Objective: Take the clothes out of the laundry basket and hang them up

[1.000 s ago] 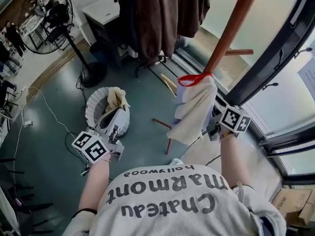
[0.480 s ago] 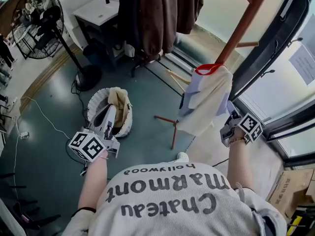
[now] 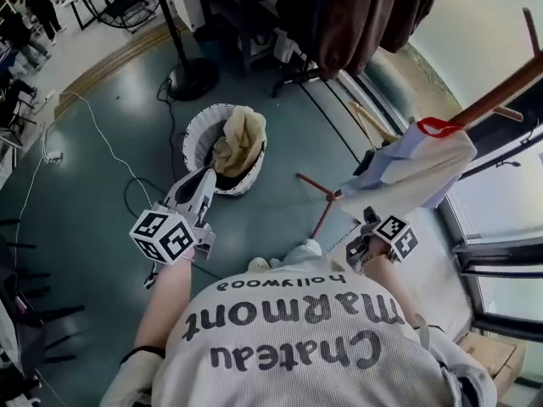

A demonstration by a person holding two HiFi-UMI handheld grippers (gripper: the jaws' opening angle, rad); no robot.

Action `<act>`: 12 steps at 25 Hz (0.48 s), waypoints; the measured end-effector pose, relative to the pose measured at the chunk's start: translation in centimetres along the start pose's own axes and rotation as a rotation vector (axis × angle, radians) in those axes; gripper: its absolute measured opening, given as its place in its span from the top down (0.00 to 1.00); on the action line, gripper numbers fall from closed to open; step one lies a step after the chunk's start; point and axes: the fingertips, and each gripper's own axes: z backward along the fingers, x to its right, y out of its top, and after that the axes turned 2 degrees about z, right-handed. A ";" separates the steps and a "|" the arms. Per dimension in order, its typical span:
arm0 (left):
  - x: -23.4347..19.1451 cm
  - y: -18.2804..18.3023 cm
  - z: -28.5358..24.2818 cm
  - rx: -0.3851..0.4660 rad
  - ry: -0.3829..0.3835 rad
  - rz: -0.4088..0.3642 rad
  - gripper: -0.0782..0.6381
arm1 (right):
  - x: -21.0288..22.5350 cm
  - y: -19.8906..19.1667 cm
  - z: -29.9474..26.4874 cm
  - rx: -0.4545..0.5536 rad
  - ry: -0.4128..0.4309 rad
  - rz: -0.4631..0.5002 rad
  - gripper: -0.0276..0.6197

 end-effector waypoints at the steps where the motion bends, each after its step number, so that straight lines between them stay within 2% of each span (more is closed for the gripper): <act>1: -1.0 -0.3 0.6 0.006 0.030 0.014 0.88 | -2.6 -1.1 -1.4 -0.046 0.044 0.052 0.88; 3: -2.8 -0.4 1.5 0.030 0.083 0.030 0.88 | -7.7 -2.4 -4.0 -0.106 0.137 0.149 0.88; 7: -6.6 -0.4 3.8 0.084 0.213 0.016 0.88 | -16.3 -3.3 -9.1 -0.153 0.303 0.307 0.88; 10: -9.8 0.1 5.8 0.099 0.374 -0.001 0.88 | -21.4 -3.9 -13.4 -0.208 0.371 0.382 0.88; 12: -11.9 0.6 6.6 0.108 0.471 0.019 0.88 | -24.1 -4.6 -15.9 -0.265 0.391 0.421 0.88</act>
